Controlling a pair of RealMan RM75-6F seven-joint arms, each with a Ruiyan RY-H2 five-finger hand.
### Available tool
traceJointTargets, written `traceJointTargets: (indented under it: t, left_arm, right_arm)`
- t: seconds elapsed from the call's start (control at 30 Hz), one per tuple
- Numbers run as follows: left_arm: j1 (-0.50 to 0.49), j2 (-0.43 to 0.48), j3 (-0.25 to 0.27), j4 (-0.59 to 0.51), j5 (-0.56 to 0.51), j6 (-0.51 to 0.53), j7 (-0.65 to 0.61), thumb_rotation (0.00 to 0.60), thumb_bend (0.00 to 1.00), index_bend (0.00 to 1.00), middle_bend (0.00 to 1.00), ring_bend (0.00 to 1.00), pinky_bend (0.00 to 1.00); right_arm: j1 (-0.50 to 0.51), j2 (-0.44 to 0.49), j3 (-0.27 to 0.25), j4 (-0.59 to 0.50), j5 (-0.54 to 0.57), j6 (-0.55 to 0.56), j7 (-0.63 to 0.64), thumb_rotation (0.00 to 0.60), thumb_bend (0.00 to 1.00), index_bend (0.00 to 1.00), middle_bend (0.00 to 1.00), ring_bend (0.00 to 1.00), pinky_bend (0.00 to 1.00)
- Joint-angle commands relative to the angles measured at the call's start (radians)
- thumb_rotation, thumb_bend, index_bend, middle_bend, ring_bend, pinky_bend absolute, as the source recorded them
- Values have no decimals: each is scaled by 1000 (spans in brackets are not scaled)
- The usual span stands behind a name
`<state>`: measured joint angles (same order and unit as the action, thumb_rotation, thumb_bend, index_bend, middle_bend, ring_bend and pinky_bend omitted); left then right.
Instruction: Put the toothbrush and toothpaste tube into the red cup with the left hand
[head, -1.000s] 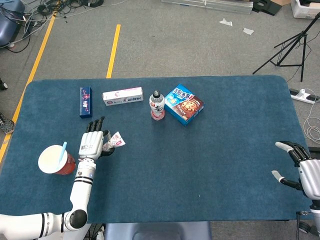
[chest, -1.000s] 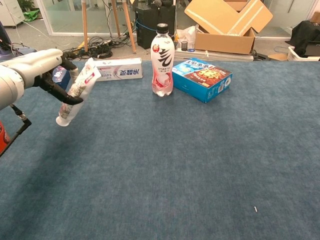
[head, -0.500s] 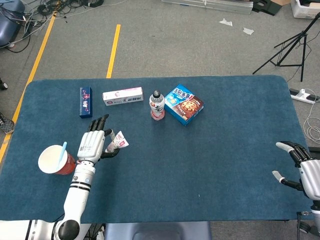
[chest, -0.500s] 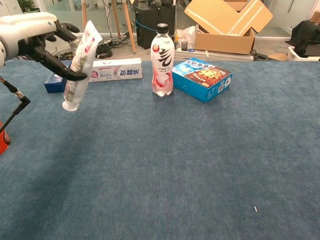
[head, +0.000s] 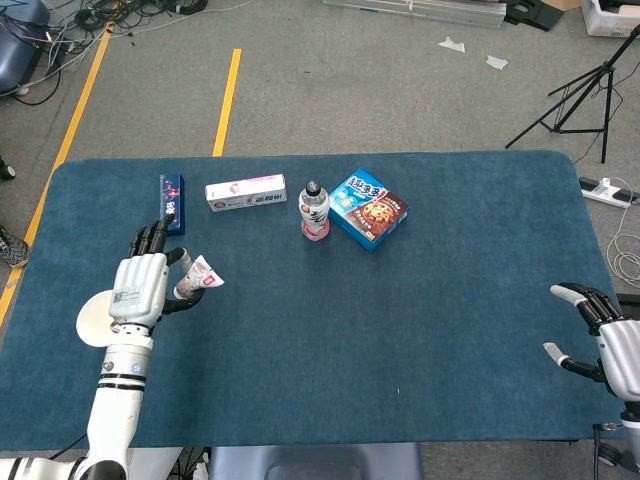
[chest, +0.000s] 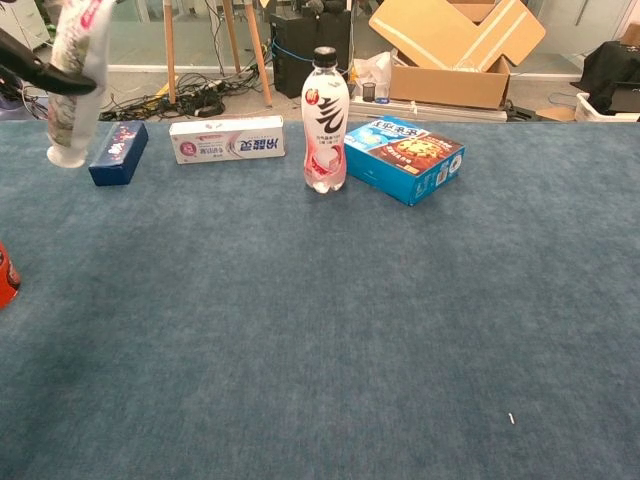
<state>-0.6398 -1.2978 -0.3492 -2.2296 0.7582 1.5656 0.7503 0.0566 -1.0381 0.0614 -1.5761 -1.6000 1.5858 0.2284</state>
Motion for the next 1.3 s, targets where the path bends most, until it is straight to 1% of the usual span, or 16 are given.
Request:
traceJointTargets:
  t: [0.03,0.37,0.67,0.97,1.3]
  left_arm:
    - [22,31,8,-26,11,19,-5,600,236,699,63,0,0]
    - [67,97,36,-62,2,32,-39,600,240,702,65,0,0]
    - [107,125,60,-40,-5,55,-69,600,240,702,65,0,0]
    - [138,123,86,0,-24,24,-126,600,240,701,65,0,0]
    - [155,112,100,41,-24,4,-160,600,240,702,65,0,0]
  right_arm:
    - [0,0,0,-1,1,0,-2,600,123,257,241,222,595]
    - [0,-1,1,-2,2,-1,-7,600,123,257,241,222,595]
    - [-2,0,2,-1,4,4,0,600,123,257,241,222,595]
    - [-5,0,4,-2,5,9,0,600,123,257,241,222,595]
    - [-5,1,6,1,8,10,6,600,123,257,241,222,595]
